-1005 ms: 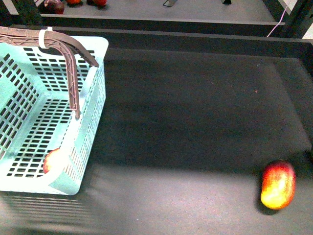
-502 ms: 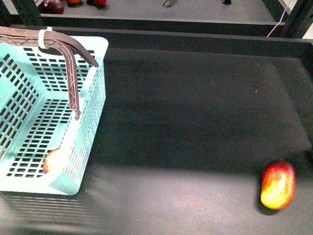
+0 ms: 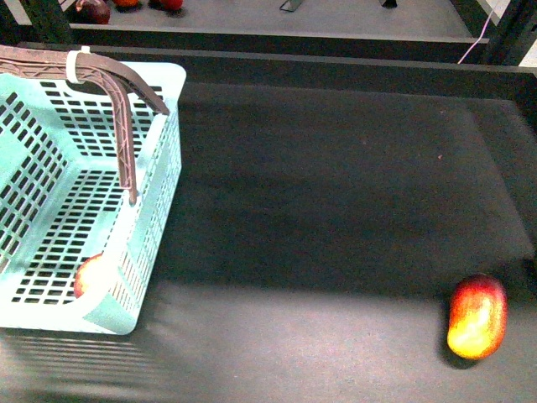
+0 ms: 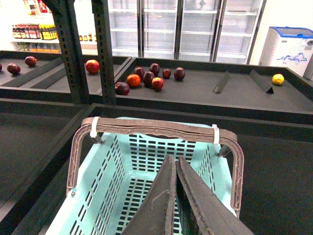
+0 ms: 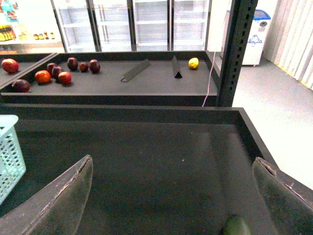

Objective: Pick apple with right arm and hold basket with left

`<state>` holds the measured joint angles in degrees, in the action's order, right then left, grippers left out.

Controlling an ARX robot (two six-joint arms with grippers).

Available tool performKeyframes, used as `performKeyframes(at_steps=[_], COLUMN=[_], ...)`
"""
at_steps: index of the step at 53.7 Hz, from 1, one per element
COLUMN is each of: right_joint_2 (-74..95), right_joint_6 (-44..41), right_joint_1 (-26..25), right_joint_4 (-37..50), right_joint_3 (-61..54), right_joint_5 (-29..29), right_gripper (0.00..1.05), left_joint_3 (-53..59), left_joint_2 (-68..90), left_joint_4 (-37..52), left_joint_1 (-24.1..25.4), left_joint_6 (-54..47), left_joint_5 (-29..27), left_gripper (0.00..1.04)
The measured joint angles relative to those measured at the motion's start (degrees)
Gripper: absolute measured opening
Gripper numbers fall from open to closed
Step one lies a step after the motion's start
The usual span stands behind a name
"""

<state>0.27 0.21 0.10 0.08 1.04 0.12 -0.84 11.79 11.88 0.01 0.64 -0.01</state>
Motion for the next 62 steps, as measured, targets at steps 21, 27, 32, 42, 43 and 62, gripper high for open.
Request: performKeyframes(at_steps=[21,27,32,42,43,62], right_joint_2=[0.0,0.0,0.0,0.0,0.0,0.0], right_joint_6=[0.0,0.0,0.0,0.0,0.0,0.0], right_joint_1=[0.0,0.0,0.0,0.0,0.0,0.0], right_joint_4=[0.0,0.0,0.0,0.0,0.0,0.0], right_joint_3=[0.0,0.0,0.0,0.0,0.0,0.0], right_joint_5=[-0.02,0.0,0.0,0.0,0.0,0.0], right_gripper=[0.96,0.96,0.96,0.96,0.96,0.96], left_joint_3=[0.0,0.0,0.0,0.0,0.0,0.0], left_joint_2=[-11.41,-11.43,-11.43,-11.43,-11.43,-11.43], left_joint_4=[-11.8,-11.8,-11.8,-11.8,-11.8,-11.8], left_joint_1=[0.0,0.0,0.0,0.0,0.0,0.0], left_joint_6=[-0.02,-0.02,-0.02,-0.02,-0.02,-0.04], left_joint_5=[0.0,0.0,0.0,0.0,0.0,0.0], left_gripper=[0.03,0.03,0.03,0.03,0.03,0.81])
